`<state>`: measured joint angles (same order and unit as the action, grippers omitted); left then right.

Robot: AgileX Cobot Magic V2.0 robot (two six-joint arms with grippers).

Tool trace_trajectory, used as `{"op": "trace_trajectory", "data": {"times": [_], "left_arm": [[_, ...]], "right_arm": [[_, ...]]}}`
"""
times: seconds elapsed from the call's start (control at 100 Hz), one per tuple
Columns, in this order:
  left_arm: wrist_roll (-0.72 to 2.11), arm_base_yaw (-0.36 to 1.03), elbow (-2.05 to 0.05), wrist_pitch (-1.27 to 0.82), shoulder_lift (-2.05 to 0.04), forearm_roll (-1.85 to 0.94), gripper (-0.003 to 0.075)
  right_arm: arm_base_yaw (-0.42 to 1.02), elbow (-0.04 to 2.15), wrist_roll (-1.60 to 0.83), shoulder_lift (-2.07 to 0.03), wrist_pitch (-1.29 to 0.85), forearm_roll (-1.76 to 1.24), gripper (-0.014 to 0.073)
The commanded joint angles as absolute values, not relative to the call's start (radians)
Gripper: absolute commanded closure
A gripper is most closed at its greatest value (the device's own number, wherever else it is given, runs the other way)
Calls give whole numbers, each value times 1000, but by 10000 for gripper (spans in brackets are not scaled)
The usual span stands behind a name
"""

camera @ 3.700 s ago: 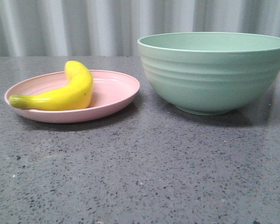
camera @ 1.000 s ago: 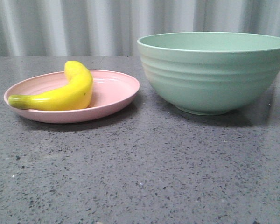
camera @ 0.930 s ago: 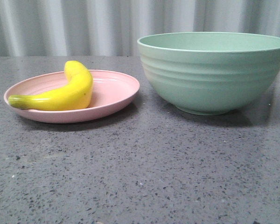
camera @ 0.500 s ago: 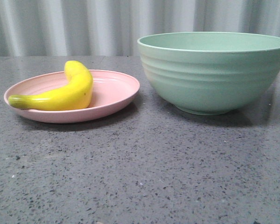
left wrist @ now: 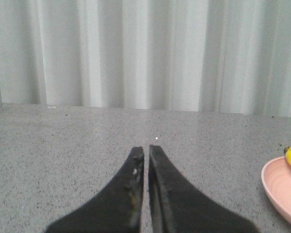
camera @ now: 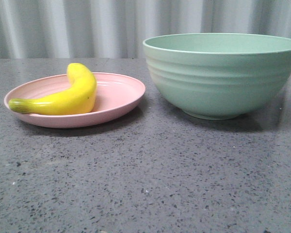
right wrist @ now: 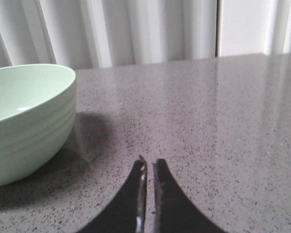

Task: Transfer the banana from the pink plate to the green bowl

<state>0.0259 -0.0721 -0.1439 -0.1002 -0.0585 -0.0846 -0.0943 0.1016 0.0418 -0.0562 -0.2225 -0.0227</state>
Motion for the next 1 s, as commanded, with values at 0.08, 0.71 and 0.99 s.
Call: {"op": "trace_trajectory", "data": {"times": [0.08, 0.71, 0.99], "left_arm": [[18, -72, -267, -32, -185, -93, 741], [18, -70, -305, 49, -307, -104, 321], [18, 13, -363, -13, -334, -104, 304]], "right_arm": [[-102, 260, 39, -193, -282, -26, 635], [-102, 354, 39, -352, -333, -34, 635], [-102, 347, 39, -357, -319, -34, 635]]}}
